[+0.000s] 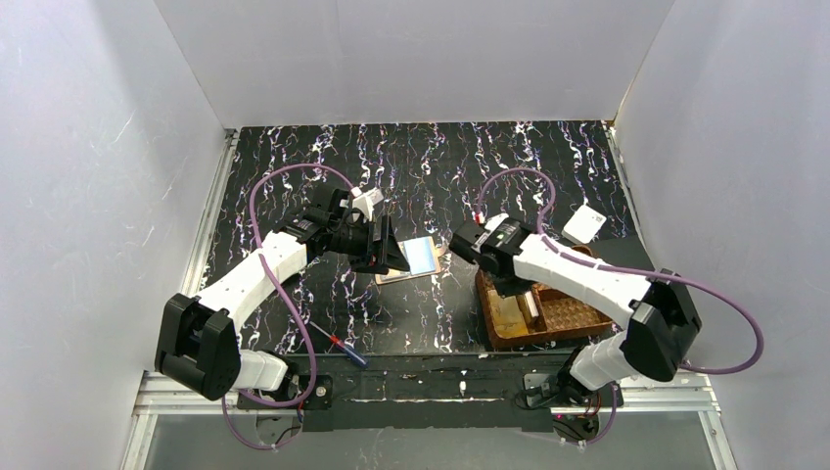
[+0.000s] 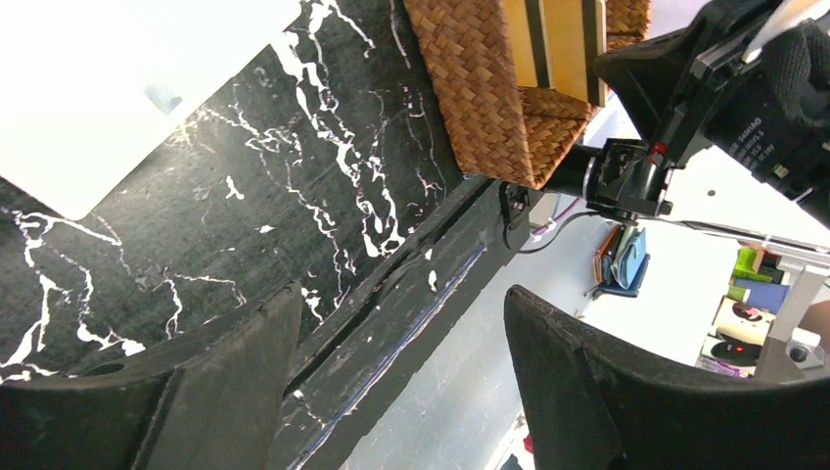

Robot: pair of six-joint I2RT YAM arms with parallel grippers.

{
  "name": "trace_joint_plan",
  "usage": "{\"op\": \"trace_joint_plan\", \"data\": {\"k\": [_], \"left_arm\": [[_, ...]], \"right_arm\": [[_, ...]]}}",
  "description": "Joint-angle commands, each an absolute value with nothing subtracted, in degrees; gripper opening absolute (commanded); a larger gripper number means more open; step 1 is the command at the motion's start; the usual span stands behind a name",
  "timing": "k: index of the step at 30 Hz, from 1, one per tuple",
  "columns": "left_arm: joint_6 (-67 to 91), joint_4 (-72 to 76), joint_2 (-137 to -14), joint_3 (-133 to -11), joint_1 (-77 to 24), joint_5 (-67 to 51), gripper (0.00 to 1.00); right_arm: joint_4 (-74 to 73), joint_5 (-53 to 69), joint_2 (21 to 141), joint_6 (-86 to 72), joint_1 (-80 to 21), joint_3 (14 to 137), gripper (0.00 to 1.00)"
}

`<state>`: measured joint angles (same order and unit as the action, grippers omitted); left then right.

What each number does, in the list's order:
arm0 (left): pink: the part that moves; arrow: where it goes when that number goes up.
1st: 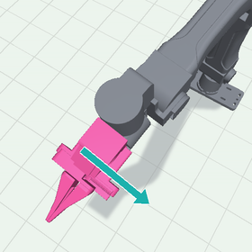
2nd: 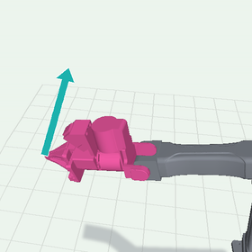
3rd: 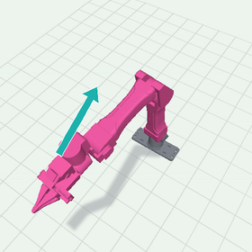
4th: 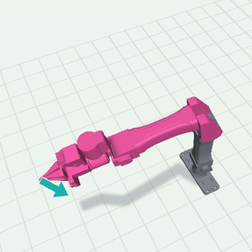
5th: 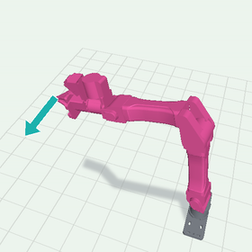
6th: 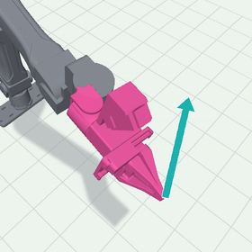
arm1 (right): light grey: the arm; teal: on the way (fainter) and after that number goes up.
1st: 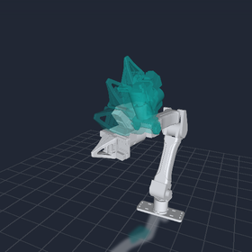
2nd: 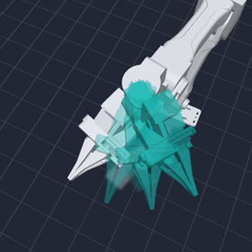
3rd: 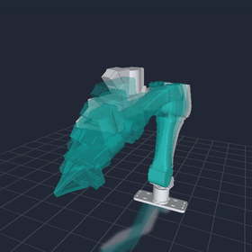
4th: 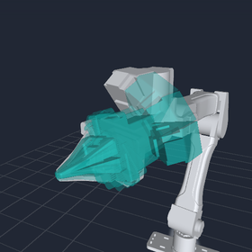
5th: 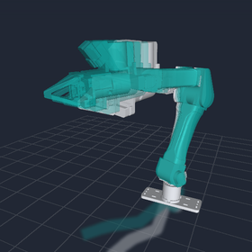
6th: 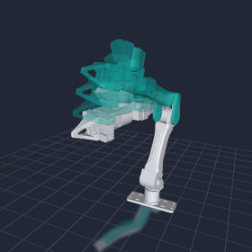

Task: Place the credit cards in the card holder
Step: Pick up the credit card from the storage box.

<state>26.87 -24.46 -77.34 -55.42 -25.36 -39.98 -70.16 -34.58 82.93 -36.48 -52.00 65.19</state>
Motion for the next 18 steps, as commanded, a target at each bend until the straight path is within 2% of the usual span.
{"op": "trace_joint_plan", "data": {"k": [1,5,11,18], "left_arm": [[29.5,-21.5,-75.5,-55.2,-25.6,-44.7,0.74],[35.6,-15.6,-75.7,-54.6,-25.6,-48.9,0.75],[50.7,2.3,-76.9,-51.5,-25.6,-54.3,0.76],[56.4,5.0,-79.3,-55.4,-27.8,-53.0,0.77]], "right_arm": [[-66.5,-28.9,78.2,-32.4,-48.1,65.4,0.01],[-61.4,-18.4,73.2,-28.3,-42.1,64.3,0.01],[-57.8,0.1,67.7,-22.9,-29.7,62.9,0.01],[-58.1,20.2,66.5,-18.8,-12.2,60.8,0.01]]}}
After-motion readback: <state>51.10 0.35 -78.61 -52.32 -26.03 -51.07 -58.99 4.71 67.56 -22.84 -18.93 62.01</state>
